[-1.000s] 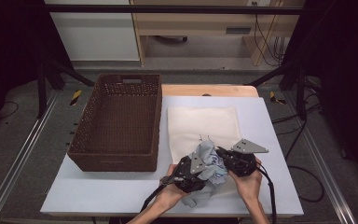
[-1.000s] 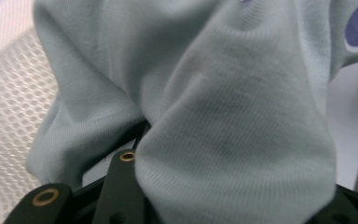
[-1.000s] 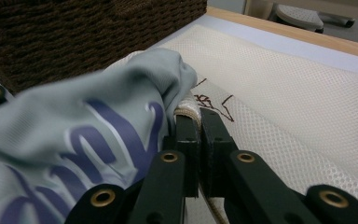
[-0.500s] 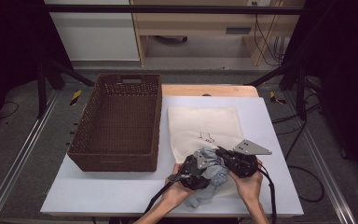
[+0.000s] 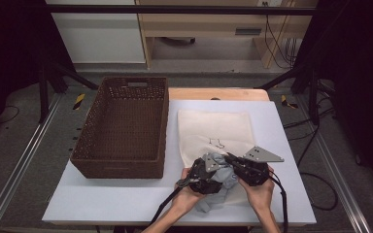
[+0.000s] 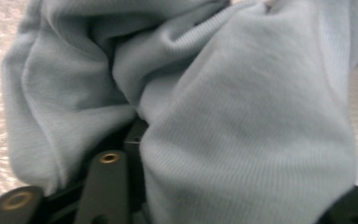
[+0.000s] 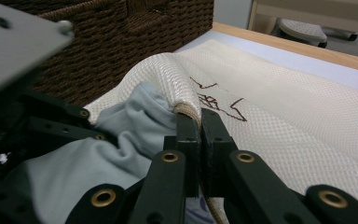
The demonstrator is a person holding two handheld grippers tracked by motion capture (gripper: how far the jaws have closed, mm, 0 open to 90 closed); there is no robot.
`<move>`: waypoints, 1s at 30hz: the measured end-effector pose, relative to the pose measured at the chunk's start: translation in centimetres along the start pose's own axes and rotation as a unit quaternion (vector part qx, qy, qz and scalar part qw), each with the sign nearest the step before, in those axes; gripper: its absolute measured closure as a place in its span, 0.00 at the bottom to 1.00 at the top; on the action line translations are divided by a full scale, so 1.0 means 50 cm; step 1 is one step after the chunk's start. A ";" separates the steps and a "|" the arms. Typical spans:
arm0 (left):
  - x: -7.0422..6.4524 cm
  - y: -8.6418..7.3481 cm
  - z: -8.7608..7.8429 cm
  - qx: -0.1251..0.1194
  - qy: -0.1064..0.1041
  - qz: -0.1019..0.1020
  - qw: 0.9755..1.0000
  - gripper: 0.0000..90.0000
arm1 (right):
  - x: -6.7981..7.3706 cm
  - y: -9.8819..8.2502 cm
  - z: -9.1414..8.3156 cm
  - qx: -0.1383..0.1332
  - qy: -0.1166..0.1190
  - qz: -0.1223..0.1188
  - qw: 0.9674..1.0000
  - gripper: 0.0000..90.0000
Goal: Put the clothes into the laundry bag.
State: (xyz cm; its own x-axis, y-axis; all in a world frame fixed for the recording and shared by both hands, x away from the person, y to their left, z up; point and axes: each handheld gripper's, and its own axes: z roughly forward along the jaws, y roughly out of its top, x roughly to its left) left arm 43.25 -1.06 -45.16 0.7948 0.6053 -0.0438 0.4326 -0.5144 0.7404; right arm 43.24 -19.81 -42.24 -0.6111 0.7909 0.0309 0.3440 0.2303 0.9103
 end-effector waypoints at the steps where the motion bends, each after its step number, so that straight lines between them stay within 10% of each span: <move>1: -0.002 -0.003 -0.009 -0.003 -0.004 0.006 1.000 0.47 | -0.001 0.000 -0.001 0.000 0.000 0.002 1.000 0.97; 10: -0.018 -0.014 -0.078 -0.008 -0.004 0.048 0.999 0.36 | -0.005 -0.001 -0.001 -0.001 -0.005 0.002 1.000 0.97; 14: -0.009 -0.019 -0.082 -0.019 -0.012 0.031 0.999 0.52 | -0.007 0.000 -0.003 -0.002 -0.005 0.004 1.000 0.97; 19: -0.007 -0.012 -0.059 -0.014 -0.002 0.018 1.000 0.71 | -0.003 0.000 0.000 -0.001 -0.002 0.001 1.000 0.98; 30: -0.002 0.044 0.005 0.006 0.033 0.000 0.999 0.72 | -0.002 0.004 -0.007 -0.013 0.010 0.005 1.000 0.98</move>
State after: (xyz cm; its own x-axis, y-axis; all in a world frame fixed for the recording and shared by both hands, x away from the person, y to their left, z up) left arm 44.24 -2.39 -43.70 0.7651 0.6439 0.0003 0.4386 -0.5215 0.7320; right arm 43.13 -20.04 -41.94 -0.6223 0.7812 0.0490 0.3319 0.2067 0.9204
